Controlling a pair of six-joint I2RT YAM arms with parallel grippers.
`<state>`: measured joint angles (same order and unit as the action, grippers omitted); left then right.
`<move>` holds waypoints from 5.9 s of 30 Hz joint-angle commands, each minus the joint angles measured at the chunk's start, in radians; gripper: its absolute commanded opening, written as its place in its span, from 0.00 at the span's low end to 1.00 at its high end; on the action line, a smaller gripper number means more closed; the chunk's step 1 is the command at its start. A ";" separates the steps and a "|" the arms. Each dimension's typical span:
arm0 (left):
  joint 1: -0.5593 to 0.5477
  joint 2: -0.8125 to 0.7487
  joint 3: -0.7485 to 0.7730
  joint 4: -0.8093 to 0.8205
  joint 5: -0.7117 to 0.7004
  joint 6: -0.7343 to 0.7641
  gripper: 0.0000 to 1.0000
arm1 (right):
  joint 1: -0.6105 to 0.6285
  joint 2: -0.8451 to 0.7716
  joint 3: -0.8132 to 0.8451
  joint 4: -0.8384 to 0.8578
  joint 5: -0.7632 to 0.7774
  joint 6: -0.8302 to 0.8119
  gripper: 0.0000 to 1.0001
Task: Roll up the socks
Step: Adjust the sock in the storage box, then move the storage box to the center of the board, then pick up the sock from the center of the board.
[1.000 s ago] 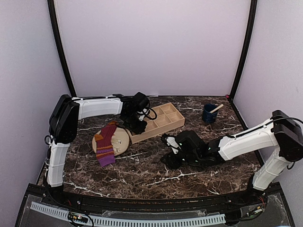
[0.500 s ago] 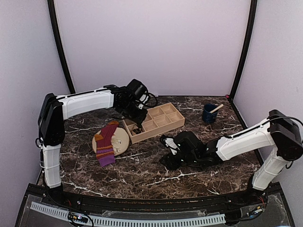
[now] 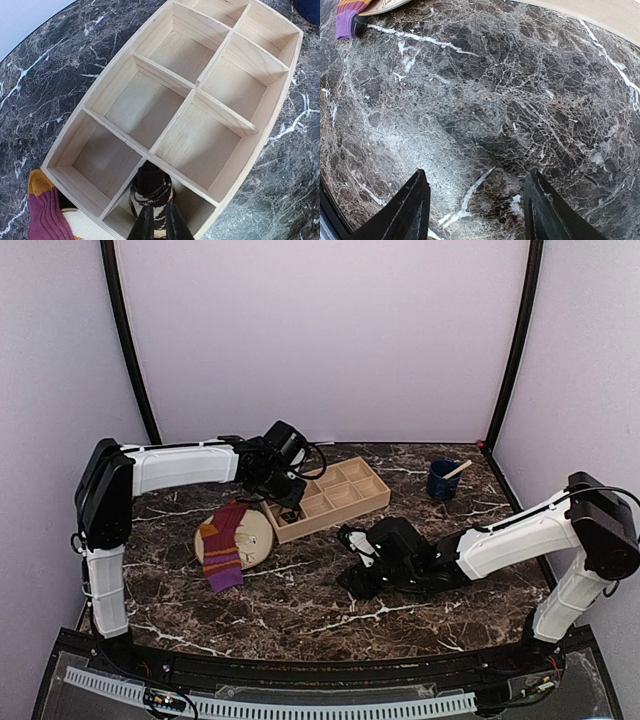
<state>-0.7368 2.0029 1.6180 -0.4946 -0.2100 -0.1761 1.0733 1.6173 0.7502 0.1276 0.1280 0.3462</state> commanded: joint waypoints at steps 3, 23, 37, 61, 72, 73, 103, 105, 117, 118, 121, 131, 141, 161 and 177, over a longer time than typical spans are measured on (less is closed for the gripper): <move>0.011 0.021 -0.013 0.071 -0.039 0.009 0.12 | 0.005 -0.008 0.010 0.033 0.001 0.005 0.59; 0.027 0.111 -0.020 0.052 -0.060 -0.005 0.12 | 0.005 0.022 0.028 0.030 0.001 -0.007 0.59; 0.046 0.171 -0.037 0.021 -0.024 -0.034 0.11 | 0.003 0.038 0.042 0.022 0.000 -0.010 0.59; 0.048 -0.216 -0.133 0.215 0.015 -0.112 0.52 | -0.024 0.131 0.195 -0.009 0.051 -0.027 0.59; 0.048 -0.612 -0.384 0.527 0.329 -0.531 0.51 | -0.141 0.340 0.453 -0.037 0.037 0.002 0.59; 0.048 -0.635 -0.388 0.532 0.325 -0.576 0.52 | -0.150 0.347 0.461 -0.031 0.035 0.006 0.59; 0.064 -0.862 -0.412 0.316 -0.021 -0.781 0.58 | -0.282 0.741 1.000 -0.153 -0.034 0.025 0.59; 0.066 -0.860 -0.417 0.326 -0.016 -0.779 0.58 | -0.289 0.763 1.032 -0.156 -0.041 0.023 0.59; 0.067 -0.859 -0.423 0.351 -0.011 -0.750 0.58 | -0.293 0.812 1.122 -0.156 -0.086 0.029 0.60; 0.068 -0.856 -0.421 0.346 -0.012 -0.750 0.58 | -0.290 0.796 1.099 -0.145 -0.083 0.026 0.59; 0.067 -0.847 -0.421 0.350 0.007 -0.732 0.59 | -0.280 0.729 0.999 -0.109 -0.072 0.018 0.59; 0.066 -0.747 -0.641 0.367 -0.118 -0.265 0.66 | -0.207 0.392 0.518 0.046 -0.003 0.010 0.60; 0.066 -0.520 -0.658 0.030 -0.102 -0.338 0.67 | -0.118 0.200 0.187 0.148 0.000 0.072 0.61; -0.074 -0.368 -0.535 -0.320 -0.058 -0.436 0.70 | -0.059 0.091 -0.015 0.262 -0.025 0.114 0.63; -0.093 -0.283 -0.551 -0.327 -0.096 -0.458 0.66 | -0.058 0.070 -0.049 0.291 -0.037 0.117 0.63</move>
<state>-0.8234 1.7096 1.0752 -0.7967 -0.2852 -0.6178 1.0061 1.7092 0.7120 0.3748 0.1005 0.4583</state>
